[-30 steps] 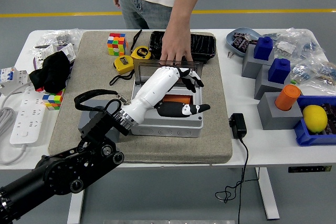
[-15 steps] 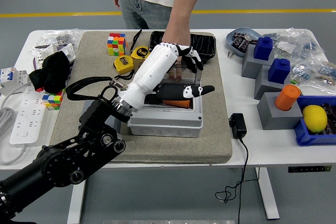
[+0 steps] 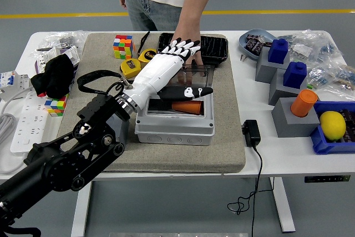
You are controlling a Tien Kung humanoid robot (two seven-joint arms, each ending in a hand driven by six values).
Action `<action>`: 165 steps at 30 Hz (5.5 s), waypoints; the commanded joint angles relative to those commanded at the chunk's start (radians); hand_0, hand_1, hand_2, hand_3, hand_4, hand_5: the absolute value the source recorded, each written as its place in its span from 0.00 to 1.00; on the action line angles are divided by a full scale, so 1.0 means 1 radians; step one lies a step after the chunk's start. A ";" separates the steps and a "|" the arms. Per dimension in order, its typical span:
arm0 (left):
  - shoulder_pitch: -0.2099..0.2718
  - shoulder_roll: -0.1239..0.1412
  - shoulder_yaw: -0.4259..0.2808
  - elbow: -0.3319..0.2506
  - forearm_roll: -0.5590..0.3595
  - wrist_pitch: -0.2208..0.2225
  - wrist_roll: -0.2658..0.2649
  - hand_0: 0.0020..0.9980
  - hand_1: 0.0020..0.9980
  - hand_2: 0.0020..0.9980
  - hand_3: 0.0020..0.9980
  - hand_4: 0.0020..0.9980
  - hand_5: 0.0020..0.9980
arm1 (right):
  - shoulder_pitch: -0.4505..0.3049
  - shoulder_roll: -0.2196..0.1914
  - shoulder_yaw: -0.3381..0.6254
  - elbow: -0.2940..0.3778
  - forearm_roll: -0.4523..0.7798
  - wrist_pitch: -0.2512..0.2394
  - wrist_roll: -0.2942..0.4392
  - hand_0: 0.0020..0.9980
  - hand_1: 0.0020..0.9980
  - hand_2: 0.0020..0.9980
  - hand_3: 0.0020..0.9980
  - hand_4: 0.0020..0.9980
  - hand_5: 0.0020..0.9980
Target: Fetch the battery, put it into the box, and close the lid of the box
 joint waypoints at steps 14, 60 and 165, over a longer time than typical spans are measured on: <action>-0.027 0.010 -0.002 0.043 0.142 -0.051 0.082 1.00 1.00 1.00 0.89 1.00 1.00 | -0.002 -0.001 -0.010 0.000 0.005 0.001 -0.001 0.81 0.78 0.74 0.75 0.98 0.66; 0.005 0.050 0.169 -0.007 0.199 -0.078 0.144 1.00 1.00 0.96 0.65 1.00 1.00 | 0.001 -0.002 -0.006 -0.002 0.005 0.008 -0.001 0.81 0.77 0.74 0.74 0.98 0.66; 0.526 -0.087 -1.008 -0.337 -0.682 -0.154 0.134 0.93 0.96 0.93 0.88 1.00 1.00 | -0.018 0.013 0.012 0.000 -0.004 0.008 -0.001 0.81 0.77 0.74 0.75 0.98 0.66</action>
